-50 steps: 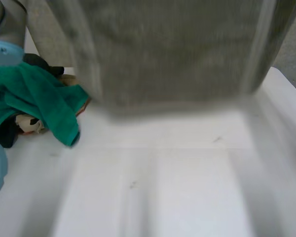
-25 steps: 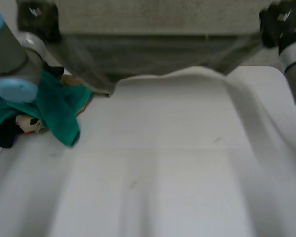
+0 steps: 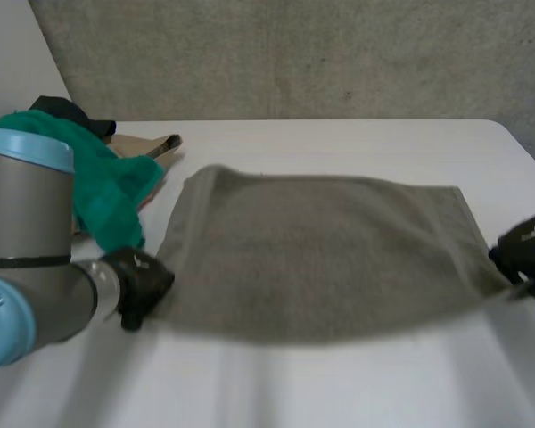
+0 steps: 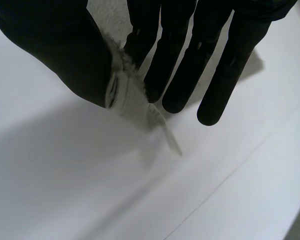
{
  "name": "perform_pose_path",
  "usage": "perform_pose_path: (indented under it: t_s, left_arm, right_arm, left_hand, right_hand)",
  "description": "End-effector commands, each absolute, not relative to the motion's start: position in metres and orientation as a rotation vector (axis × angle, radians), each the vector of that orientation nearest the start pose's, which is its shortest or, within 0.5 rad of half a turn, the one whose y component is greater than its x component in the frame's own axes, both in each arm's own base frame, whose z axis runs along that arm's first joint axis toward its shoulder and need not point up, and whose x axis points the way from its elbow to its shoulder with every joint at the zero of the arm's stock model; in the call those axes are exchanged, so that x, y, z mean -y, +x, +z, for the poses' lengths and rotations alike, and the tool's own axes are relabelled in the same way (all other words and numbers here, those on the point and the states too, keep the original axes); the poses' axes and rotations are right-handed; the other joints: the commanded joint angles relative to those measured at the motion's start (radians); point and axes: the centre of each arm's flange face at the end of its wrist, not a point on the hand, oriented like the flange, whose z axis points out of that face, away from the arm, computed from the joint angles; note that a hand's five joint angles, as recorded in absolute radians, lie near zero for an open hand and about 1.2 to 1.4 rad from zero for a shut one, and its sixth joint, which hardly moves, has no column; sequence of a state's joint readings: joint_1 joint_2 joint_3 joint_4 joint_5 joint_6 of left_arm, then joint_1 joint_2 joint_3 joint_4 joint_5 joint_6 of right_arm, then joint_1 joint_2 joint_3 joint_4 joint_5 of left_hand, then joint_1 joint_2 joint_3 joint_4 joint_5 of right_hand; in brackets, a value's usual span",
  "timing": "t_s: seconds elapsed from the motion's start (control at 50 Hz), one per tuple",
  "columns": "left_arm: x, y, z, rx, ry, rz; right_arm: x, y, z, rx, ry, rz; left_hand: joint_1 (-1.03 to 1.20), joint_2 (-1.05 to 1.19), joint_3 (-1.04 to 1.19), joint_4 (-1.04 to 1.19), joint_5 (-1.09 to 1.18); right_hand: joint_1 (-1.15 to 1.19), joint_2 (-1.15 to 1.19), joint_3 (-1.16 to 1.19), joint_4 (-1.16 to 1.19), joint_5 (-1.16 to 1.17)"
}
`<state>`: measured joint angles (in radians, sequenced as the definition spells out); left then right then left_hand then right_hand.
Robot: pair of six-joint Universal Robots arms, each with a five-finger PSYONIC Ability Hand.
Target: Fold the laundry.
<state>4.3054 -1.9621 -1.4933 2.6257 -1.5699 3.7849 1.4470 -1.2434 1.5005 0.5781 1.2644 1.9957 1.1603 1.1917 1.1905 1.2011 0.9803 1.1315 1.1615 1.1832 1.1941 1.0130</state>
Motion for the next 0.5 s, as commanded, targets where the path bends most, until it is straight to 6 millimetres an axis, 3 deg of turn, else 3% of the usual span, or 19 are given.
perform_pose_path:
  t_s: [0.02, 0.1, 0.22, 0.24, 0.38, 0.5]
  left_arm:
    - [0.218, -0.243, 0.190, -2.469, 1.463, -1.080]
    - [0.267, -0.250, 0.197, -2.386, 1.318, -1.268]
    - [0.319, -0.264, 0.196, -2.322, 1.226, -1.422]
    - [0.334, -0.270, 0.196, -2.296, 1.205, -1.471]
    - [0.386, -0.289, 0.191, -2.185, 1.110, -1.642]
    - [0.413, -0.302, 0.186, -2.085, 1.049, -1.764]
  right_arm:
    - [0.307, 0.127, 0.195, -2.567, -1.700, -1.304]
    - [0.336, 0.131, 0.194, -2.576, -1.539, -1.481]
    - [0.374, 0.139, 0.193, -2.513, -1.412, -1.716]
    - [0.388, 0.140, 0.191, -2.489, -1.373, -1.792]
    - [0.428, 0.153, 0.178, -2.422, -1.243, -1.997]
    - [0.468, 0.165, 0.166, -2.312, -1.188, -2.269]
  left_hand:
    - [0.236, 0.205, 0.206, 0.195, 0.241]
    - [0.236, 0.205, 0.206, 0.195, 0.241]
    - [0.236, 0.205, 0.206, 0.195, 0.241]
    - [0.236, 0.205, 0.206, 0.195, 0.241]
    - [0.236, 0.205, 0.206, 0.195, 0.241]
    - [0.236, 0.205, 0.206, 0.195, 0.241]
  right_hand:
    - [0.265, 0.235, 0.213, 0.202, 0.209]
    - [0.265, 0.235, 0.213, 0.202, 0.209]
    - [0.265, 0.235, 0.213, 0.202, 0.209]
    - [0.265, 0.235, 0.213, 0.202, 0.209]
    - [0.265, 0.235, 0.213, 0.202, 0.209]
    - [0.265, 0.235, 0.213, 0.202, 0.209]
